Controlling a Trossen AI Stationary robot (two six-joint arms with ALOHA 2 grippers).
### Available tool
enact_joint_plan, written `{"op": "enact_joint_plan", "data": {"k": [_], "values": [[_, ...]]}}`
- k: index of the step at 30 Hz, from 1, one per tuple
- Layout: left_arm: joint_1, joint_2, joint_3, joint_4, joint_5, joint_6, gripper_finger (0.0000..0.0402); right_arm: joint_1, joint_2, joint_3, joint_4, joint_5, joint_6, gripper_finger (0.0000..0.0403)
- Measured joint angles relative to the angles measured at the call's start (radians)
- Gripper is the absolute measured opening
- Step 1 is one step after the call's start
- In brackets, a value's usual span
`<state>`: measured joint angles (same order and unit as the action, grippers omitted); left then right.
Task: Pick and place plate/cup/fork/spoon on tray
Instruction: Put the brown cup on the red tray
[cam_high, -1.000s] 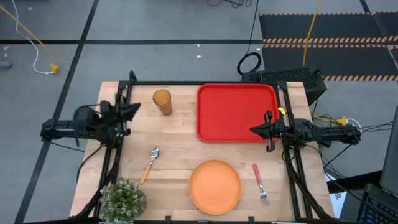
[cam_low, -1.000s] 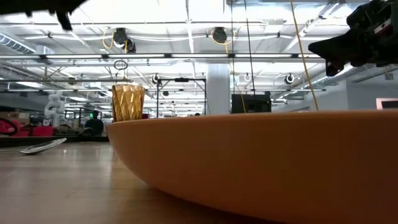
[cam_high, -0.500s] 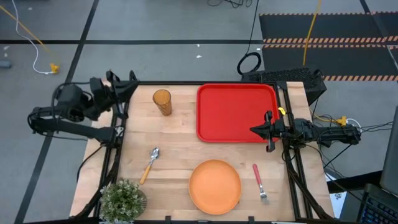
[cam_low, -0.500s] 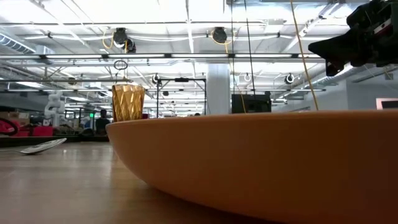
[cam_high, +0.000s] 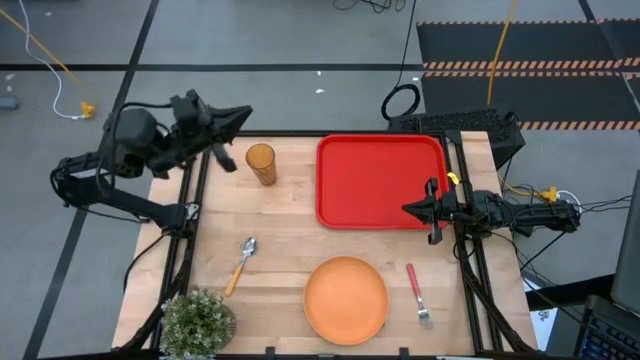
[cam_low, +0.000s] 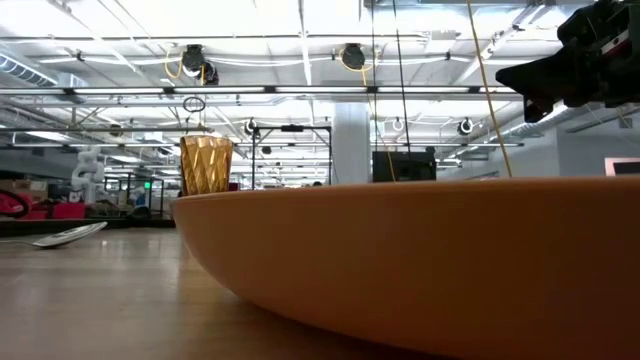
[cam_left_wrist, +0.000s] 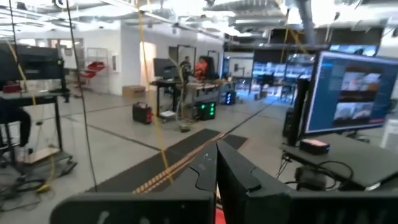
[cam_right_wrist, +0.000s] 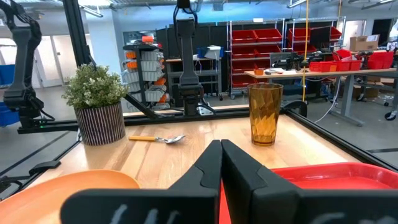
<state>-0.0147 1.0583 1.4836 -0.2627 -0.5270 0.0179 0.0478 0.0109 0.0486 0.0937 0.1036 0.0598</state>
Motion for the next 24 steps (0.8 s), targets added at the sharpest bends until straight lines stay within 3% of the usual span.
{"op": "enact_joint_plan", "data": {"k": [9, 18, 24], "values": [[0.044, 0.171, 0.266, -0.208, 0.008, -0.092, 0.0006, 0.000, 0.000, 0.000, 0.000, 0.000, 0.000, 0.0000], [0.074, 0.274, 0.468, -0.534, 0.103, -0.195, 0.0007, 0.000, 0.000, 0.000, 0.001, 0.000, 0.001, 0.0000], [0.086, 0.279, 0.473, -0.693, 0.145, -0.288, 0.0007, 0.000, 0.000, 0.000, 0.025, 0.000, 0.254, 0.0000]]}}
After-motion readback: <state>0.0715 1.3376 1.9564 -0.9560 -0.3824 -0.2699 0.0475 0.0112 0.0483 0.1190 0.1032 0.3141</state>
